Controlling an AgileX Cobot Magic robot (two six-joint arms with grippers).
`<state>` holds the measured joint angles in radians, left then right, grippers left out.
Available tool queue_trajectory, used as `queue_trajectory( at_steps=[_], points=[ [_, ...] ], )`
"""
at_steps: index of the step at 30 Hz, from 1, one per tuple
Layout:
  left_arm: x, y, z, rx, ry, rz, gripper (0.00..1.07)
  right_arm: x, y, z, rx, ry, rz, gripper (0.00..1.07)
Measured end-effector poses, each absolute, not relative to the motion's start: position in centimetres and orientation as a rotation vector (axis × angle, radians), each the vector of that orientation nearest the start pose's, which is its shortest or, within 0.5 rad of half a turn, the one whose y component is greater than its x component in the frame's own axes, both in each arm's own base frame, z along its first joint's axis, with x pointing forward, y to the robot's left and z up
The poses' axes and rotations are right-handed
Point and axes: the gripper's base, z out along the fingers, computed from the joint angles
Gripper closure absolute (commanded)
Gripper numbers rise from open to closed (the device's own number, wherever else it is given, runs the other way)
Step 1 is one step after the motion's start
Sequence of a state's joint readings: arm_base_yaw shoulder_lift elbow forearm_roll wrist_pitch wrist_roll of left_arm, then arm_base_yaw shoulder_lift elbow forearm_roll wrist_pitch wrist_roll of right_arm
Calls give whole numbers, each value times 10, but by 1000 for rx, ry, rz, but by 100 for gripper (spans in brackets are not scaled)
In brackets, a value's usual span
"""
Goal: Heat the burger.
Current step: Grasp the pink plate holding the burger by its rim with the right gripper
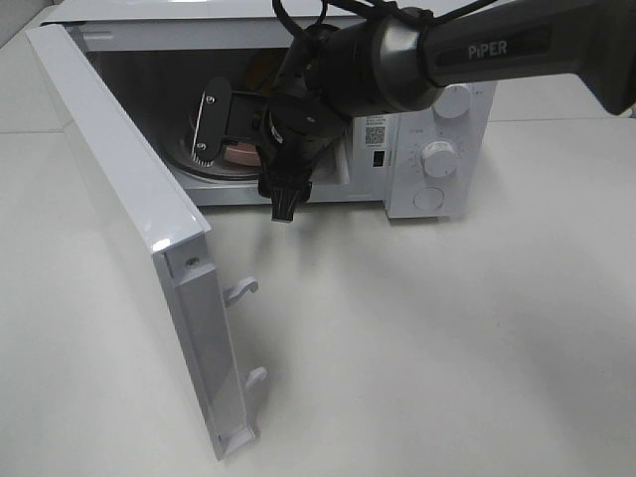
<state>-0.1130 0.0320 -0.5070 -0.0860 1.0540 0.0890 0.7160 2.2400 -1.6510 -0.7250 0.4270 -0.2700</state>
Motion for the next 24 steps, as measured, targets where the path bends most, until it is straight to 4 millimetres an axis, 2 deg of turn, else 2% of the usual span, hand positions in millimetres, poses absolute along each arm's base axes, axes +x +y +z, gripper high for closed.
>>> queue_trajectory(
  at_steps=[4,15,21,23,24],
  points=[
    [-1,-7,280,210,2051,-118,106,392,306,155,-1685,1695,-437,39],
    [-1,-7,280,210,2051,-118,106,403,305,134,-1705,1680,-441,41],
    [-1,-7,280,210,2051,-118,106,405,304,120,-1714,1695,-437,48],
    [-1,-7,280,210,2051,-118,106,406,306,120,-1695,1705,-425,52],
    [-1,-7,280,210,2051,-118,106,406,307,119,-1681,1707,-414,58]
  ],
)
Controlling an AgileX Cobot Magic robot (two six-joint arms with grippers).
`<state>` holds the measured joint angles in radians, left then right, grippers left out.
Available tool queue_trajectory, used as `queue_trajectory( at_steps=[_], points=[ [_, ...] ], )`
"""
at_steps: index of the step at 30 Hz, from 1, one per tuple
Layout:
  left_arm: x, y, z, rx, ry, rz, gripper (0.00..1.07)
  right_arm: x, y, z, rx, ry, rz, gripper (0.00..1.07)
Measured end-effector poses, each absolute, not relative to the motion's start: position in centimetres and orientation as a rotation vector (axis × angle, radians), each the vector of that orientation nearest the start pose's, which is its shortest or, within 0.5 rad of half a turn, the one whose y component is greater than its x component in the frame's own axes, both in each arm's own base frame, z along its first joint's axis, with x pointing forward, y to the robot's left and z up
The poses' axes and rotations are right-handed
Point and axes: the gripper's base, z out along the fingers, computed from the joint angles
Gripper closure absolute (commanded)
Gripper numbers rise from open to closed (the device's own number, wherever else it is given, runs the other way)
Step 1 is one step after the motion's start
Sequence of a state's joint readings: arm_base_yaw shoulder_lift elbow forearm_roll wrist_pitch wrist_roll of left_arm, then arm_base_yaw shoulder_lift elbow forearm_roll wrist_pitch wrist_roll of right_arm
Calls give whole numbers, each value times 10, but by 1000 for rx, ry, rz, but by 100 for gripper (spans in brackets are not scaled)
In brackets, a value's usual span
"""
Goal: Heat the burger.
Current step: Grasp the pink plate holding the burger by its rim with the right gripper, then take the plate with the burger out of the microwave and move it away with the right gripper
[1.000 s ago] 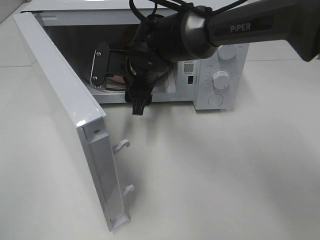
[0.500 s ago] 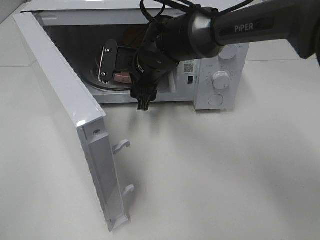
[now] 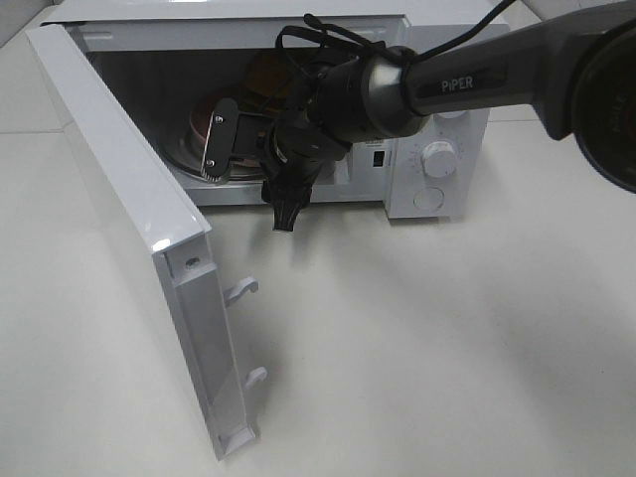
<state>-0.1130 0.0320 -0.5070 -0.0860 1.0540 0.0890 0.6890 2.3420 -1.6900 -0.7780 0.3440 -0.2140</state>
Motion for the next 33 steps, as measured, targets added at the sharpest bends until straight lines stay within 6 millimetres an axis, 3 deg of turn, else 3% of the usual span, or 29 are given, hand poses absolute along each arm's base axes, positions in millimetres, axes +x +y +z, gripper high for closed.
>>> queue_trajectory(
  at_steps=[2,3,4,5,7,8,11,33],
  points=[
    [-1,-7,280,210,2051,-118,106,407,307,119,-1680,1702,-412,61],
    [-1,-7,280,210,2051,-118,106,407,308,119,-1665,1707,-403,72],
    [-1,-7,280,210,2051,-118,106,407,308,119,-1665,1707,-403,72],
    [-1,-7,280,210,2051,-118,106,407,308,119,-1662,1713,-404,84],
    [-1,-7,280,210,2051,-118,106,406,309,119,-1662,1714,-402,91],
    [-1,-7,280,210,2051,-118,106,406,310,120,-1652,1718,-393,101],
    [-1,-7,280,210,2051,-118,106,406,312,121,-1664,1694,-396,107],
    [-1,-7,280,210,2051,-118,106,403,312,127,-1692,1681,-408,107]
  ],
)
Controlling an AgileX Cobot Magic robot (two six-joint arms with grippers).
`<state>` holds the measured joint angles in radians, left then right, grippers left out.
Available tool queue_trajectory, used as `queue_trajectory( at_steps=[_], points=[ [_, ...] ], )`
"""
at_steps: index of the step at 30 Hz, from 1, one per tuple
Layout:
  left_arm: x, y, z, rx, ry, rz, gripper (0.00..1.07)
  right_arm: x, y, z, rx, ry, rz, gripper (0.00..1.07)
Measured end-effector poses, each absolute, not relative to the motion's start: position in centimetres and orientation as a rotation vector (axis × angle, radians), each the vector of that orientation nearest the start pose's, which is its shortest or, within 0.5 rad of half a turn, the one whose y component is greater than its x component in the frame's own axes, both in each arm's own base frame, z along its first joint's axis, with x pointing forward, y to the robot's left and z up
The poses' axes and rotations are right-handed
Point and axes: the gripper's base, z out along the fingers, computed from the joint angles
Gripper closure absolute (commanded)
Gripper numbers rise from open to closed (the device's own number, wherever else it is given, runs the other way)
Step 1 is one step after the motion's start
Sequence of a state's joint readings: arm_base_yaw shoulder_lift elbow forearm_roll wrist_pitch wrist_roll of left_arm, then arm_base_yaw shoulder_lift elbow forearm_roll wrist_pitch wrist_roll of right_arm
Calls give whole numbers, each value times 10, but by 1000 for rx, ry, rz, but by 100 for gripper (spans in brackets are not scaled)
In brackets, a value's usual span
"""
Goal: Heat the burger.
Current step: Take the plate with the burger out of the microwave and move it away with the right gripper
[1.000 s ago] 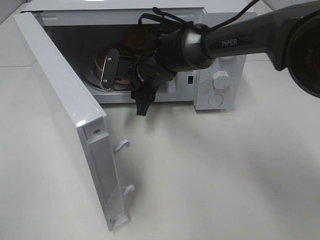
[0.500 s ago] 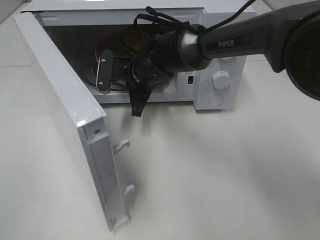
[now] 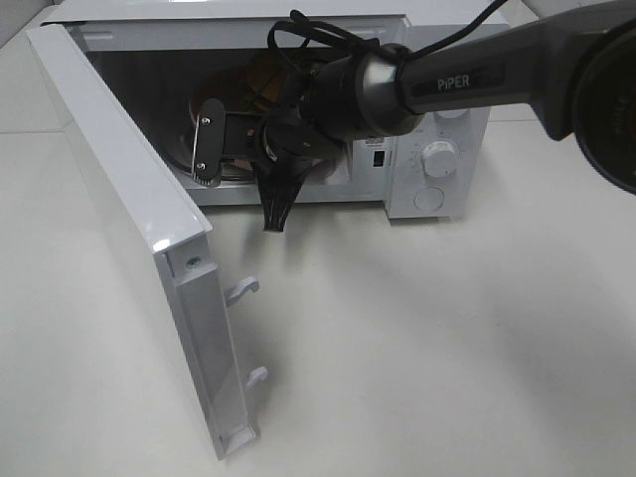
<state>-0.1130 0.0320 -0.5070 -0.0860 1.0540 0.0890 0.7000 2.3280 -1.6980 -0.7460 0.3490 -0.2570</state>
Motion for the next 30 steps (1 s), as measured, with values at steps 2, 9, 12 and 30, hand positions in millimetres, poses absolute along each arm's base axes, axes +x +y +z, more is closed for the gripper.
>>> queue_trajectory(
  at_steps=[2,9,12,30],
  points=[
    [-1,-7,280,210,2051,-118,106,401,311,132,-1715,1687,-401,107],
    [-1,-7,280,210,2051,-118,106,398,308,135,-1758,1710,-408,107],
    [-1,-7,280,210,2051,-118,106,396,307,136,-1772,1724,-418,107],
    [-1,-7,280,210,2051,-118,106,380,301,170,-1934,1705,-348,107]
  ],
)
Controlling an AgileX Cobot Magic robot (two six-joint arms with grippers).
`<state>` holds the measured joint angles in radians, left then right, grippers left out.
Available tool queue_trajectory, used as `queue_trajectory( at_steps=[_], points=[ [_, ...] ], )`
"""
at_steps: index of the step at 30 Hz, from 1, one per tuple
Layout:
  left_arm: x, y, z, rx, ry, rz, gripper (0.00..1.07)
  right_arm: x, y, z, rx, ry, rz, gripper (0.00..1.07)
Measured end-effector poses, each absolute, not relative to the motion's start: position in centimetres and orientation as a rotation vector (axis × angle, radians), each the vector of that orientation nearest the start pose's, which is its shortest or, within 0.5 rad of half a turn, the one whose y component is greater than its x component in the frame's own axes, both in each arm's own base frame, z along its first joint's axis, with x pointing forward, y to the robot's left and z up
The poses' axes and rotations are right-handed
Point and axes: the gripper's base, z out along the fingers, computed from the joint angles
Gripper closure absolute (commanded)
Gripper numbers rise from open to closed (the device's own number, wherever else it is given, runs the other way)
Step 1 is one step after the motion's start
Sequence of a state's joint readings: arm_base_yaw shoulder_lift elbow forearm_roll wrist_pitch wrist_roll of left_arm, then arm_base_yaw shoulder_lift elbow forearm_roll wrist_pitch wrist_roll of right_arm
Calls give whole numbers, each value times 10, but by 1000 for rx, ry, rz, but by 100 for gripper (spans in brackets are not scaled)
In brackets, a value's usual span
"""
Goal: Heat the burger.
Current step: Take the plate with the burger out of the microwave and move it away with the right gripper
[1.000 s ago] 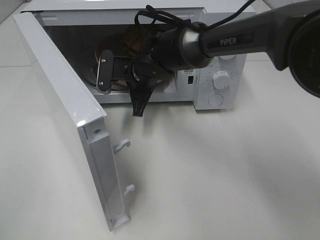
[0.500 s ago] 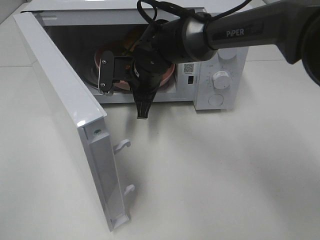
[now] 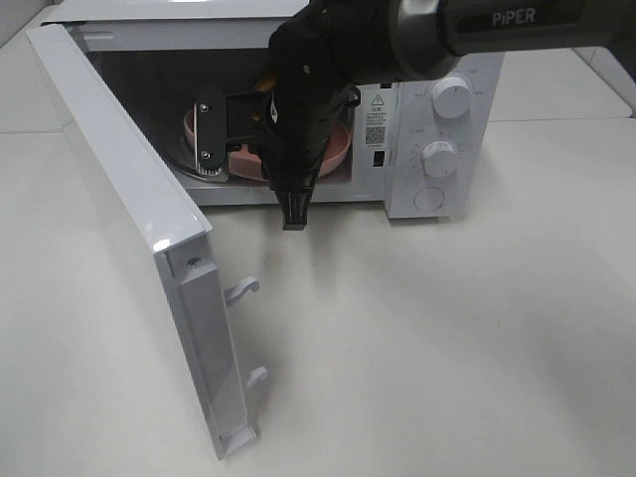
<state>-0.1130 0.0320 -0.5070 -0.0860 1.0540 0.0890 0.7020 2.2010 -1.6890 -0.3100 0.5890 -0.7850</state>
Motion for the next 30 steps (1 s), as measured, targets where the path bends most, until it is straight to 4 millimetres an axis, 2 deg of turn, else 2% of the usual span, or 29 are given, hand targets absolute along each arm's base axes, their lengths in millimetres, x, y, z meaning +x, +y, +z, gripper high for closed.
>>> queue_trajectory(
  at_steps=[7,21,24,30],
  points=[
    [-1,-7,280,210,2051,-118,106,376,297,173,-1981,1682,-342,107],
    [-1,-7,280,210,2051,-118,106,334,269,185,-2056,1565,-332,107],
    [-1,-7,280,210,2051,-118,106,320,258,193,-2086,1523,-343,107],
    [-1,-7,280,210,2051,-118,106,298,241,195,-2148,1460,-355,107]
  ],
)
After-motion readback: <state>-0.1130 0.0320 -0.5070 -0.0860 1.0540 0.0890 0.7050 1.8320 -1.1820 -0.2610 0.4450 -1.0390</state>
